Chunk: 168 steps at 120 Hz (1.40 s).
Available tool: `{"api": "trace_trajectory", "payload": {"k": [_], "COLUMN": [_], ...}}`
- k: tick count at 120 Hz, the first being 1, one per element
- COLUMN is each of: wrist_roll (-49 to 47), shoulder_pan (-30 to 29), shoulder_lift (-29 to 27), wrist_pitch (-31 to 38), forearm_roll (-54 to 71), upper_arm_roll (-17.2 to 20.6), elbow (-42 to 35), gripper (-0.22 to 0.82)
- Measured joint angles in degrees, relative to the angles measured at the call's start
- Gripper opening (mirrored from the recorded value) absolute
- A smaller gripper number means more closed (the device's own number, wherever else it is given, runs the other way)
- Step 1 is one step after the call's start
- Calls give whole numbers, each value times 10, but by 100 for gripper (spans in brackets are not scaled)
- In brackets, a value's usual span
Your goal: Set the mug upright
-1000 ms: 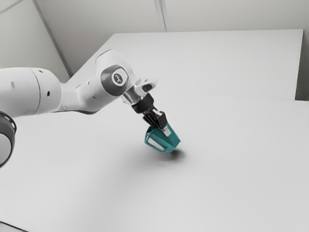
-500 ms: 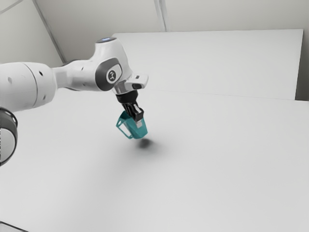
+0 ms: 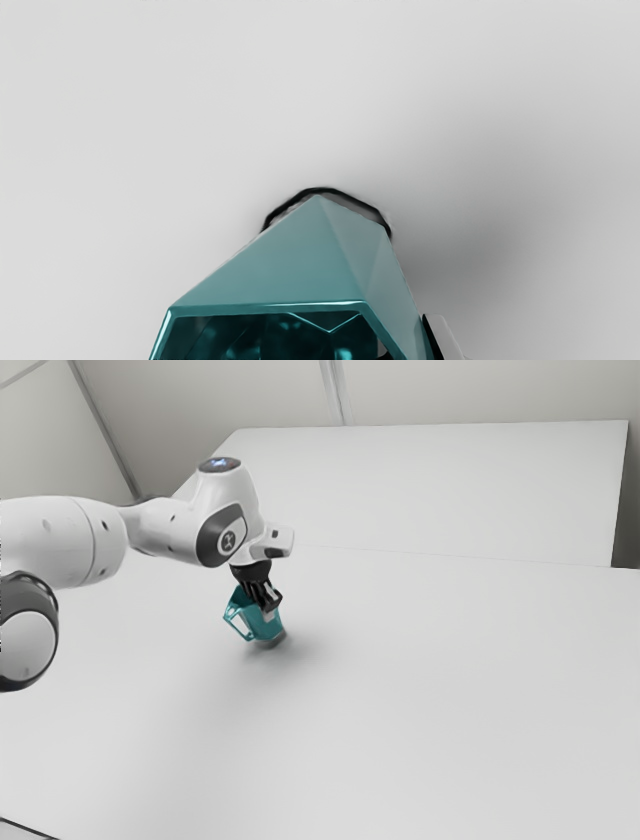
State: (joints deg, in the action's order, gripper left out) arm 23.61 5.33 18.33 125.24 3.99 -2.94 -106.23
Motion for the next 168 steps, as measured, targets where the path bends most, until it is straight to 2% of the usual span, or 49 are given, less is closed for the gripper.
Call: {"api": "trace_trajectory", "payload": {"k": [52, 75, 95, 124, 148, 168], "wrist_roll": [-21, -20, -20, -24, -36, -52], "shoulder_pan": [-5, -5, -2, 1, 7, 17], "shoulder_lift": [16, 14, 5, -28, -92, -145], "wrist_pitch": [30, 31, 29, 14, -22, -59], "forearm_roll": [-9, -15, -16, -16, -12, -8], "upper_arm_roll": [0, 0, 0, -1, -3, -28], "elbow": [-2, -3, -4, -12, -19, -19], "gripper": [-17, 24, 44, 55, 58, 60]}}
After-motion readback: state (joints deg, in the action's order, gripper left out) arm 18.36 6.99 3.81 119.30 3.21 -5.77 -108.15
